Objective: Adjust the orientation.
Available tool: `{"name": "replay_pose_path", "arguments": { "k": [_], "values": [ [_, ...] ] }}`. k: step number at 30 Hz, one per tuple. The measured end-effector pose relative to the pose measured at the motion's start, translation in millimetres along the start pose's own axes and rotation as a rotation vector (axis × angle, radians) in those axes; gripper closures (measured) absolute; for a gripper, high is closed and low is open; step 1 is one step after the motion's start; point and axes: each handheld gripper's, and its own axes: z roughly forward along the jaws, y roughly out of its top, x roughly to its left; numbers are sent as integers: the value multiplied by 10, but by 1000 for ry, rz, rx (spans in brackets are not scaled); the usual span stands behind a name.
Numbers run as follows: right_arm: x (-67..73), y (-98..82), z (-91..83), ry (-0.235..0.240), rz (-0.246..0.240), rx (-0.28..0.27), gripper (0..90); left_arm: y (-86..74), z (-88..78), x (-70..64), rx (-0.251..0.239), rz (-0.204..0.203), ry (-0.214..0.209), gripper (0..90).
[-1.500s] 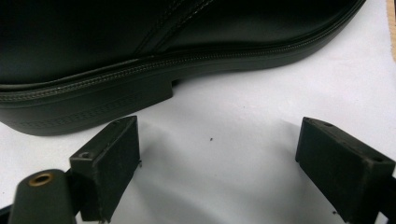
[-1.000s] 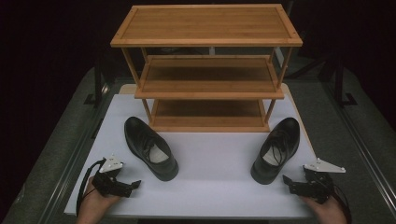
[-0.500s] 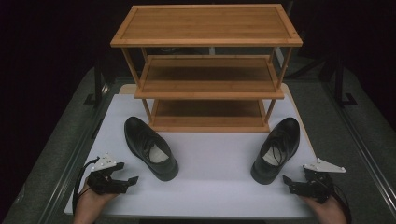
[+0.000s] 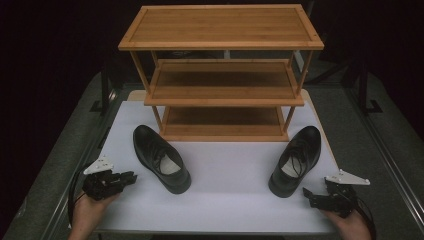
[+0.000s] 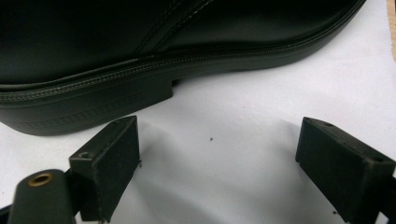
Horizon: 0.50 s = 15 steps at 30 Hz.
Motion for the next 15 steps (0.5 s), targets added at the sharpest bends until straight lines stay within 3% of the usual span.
{"name": "replay_pose_path", "arguments": {
  "k": [3, 10, 15],
  "values": [
    [1, -3, -1, -1, -1, -3, 130, 77, 21, 67, 6, 1, 17, 899],
    [1, -5, 0, -2, -3, -5, 130, 263, 82, 181, 35, -3, 43, 900],
    [1, -5, -1, -3, -4, -5, 130, 385, 110, 264, 24, -8, 56, 900]
  ]
}}
